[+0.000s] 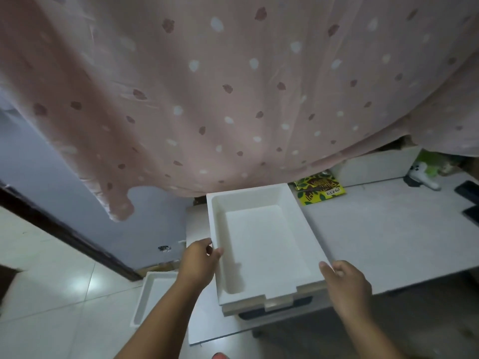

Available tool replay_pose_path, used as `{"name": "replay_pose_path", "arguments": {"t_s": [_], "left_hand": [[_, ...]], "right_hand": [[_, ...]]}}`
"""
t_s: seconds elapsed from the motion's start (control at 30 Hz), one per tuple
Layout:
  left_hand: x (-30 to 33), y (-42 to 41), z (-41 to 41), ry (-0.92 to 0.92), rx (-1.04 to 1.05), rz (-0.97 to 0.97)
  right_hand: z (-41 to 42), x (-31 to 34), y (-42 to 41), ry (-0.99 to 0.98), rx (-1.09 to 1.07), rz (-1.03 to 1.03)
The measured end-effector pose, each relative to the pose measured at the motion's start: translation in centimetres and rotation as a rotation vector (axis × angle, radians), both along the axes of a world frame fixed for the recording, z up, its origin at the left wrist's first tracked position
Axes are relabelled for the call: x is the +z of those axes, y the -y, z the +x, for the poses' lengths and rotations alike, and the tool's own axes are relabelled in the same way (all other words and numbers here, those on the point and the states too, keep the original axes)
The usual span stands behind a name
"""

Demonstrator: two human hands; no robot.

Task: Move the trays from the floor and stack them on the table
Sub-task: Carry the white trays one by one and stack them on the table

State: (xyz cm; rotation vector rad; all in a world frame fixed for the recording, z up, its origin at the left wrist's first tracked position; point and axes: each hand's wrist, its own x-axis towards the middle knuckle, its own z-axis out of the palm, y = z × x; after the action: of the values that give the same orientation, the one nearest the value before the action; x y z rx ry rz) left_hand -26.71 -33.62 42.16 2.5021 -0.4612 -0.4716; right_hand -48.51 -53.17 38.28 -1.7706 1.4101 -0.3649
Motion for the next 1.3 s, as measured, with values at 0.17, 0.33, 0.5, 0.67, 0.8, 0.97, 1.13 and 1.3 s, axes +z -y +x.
{"name": "replay_pose_path", "arguments": {"t_s": [0.17, 0.33, 0.5, 0.67, 0.8, 0.97, 1.13, 1.3], "left_hand": [[-2.2, 0.5, -0.8, -0.084, 0.013, 0.06], [-4.9, -0.2, -0.8, 0.085, -0.097, 0.172], [-6.2, -0.9, -1.0, 0.096, -0.206, 0.247], [-6.5, -0.5, 0.1, 0.089, -0.253, 0.318], [-6.4, -0.5, 0.8, 0.049, -0.298, 0.373], [-6.8, -1.3, 1.0, -0.073, -0.347, 0.289], [-7.3, -6.2, -0.5, -0.081, -0.15, -0.012], [-9.5, -17.3, -0.3, -0.231, -0.156, 0.085]], "right_hand": [[0.0, -0.3, 0.4, -0.067, 0.037, -0.025], [-0.1, -0.3, 0.7, -0.255, 0.317, -0.157], [1.1, 0.0, 0.9, -0.37, 0.366, -0.14], [1.8, 0.0, 1.7, -0.431, 0.39, -0.102], [2.2, 0.0, 2.1, -0.488, 0.423, -0.096], [2.8, 0.7, 2.0, -0.554, 0.465, -0.08], [4.2, 1.8, -3.7, -0.582, 0.425, -0.331], [8.2, 1.6, -15.3, -0.326, 0.656, -0.507]]}}
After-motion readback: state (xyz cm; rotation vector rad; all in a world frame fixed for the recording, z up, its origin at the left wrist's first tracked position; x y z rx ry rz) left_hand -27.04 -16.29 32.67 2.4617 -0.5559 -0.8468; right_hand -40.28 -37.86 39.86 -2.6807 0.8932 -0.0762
